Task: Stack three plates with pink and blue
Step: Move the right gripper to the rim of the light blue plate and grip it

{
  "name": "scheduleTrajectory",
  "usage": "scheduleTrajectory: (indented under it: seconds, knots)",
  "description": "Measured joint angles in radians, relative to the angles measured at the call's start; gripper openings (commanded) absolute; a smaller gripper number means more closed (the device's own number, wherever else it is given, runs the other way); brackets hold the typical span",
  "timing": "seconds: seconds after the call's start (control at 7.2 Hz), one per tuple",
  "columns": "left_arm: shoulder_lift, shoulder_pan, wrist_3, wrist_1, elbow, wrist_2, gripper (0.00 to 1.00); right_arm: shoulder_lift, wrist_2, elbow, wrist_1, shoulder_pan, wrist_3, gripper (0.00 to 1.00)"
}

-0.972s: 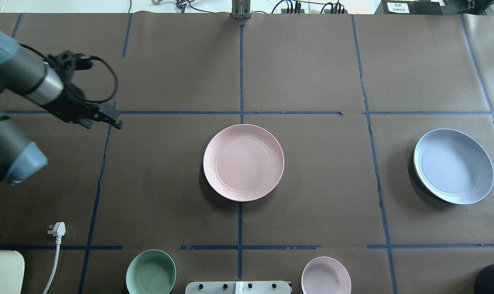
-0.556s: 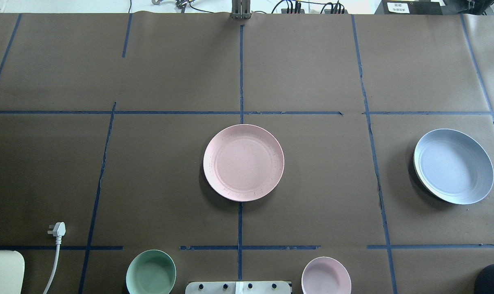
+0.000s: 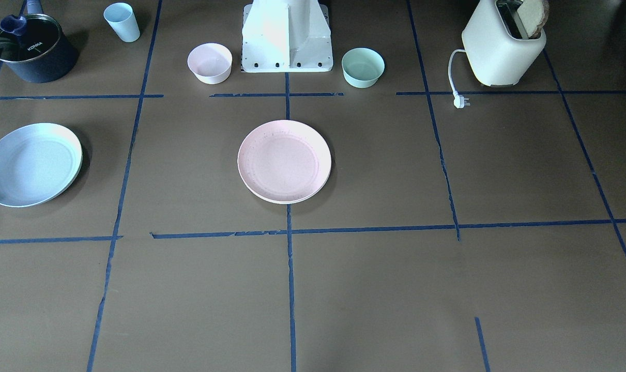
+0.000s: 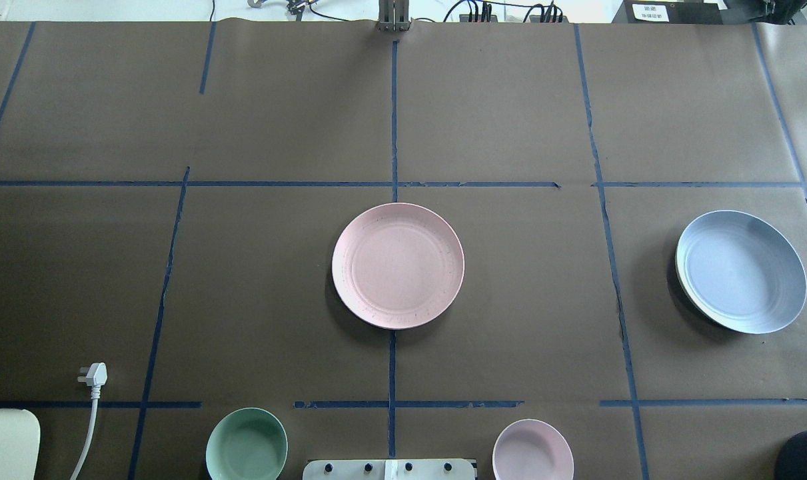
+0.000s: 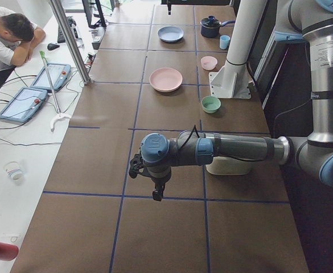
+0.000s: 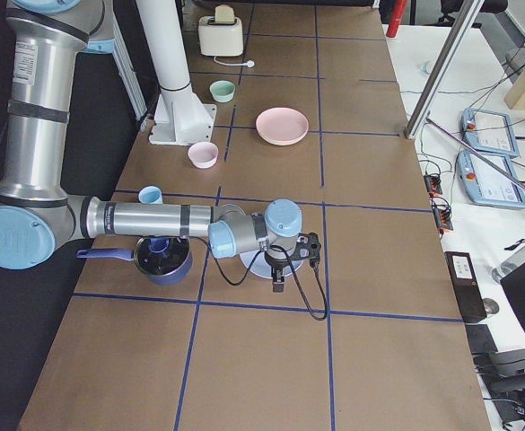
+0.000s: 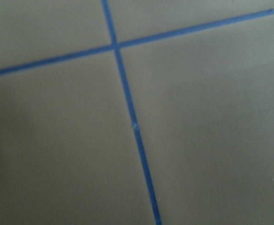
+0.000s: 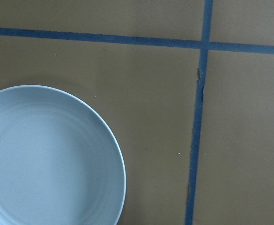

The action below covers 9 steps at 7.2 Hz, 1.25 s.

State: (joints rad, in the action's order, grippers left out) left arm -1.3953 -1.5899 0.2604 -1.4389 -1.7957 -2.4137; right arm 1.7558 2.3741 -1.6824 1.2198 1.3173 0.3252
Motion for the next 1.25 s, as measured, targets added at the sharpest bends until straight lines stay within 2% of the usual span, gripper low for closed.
scheduleTrajectory:
  seconds: [0.28,0.42,0.69,0.83,0.97,1.11,1.25]
  knots:
    - [0.001,-0.003,0.0,-0.001,-0.004,-0.003,1.0,0.012,-0.014,0.13,-0.304,-0.092,0.201,1.0]
    - [0.0,-0.004,0.0,-0.001,-0.005,-0.003,1.0,0.012,-0.023,0.184,-0.408,-0.122,0.253,1.0]
    - [-0.001,-0.004,0.0,-0.001,-0.005,-0.003,1.0,0.002,-0.029,0.224,-0.475,-0.17,0.298,0.99]
    - [-0.001,-0.004,0.001,-0.001,-0.005,-0.003,1.0,-0.004,-0.029,0.23,-0.481,-0.183,0.304,0.94]
    - [-0.001,-0.004,0.001,-0.001,-0.005,-0.003,1.0,-0.012,-0.03,0.235,-0.483,-0.189,0.307,0.43]
    - [-0.001,-0.004,0.002,-0.002,-0.005,-0.003,1.0,-0.022,-0.03,0.241,-0.484,-0.192,0.32,0.1]
    - [-0.001,-0.004,0.002,-0.001,-0.005,-0.003,1.0,-0.027,-0.03,0.245,-0.486,-0.193,0.344,0.0]
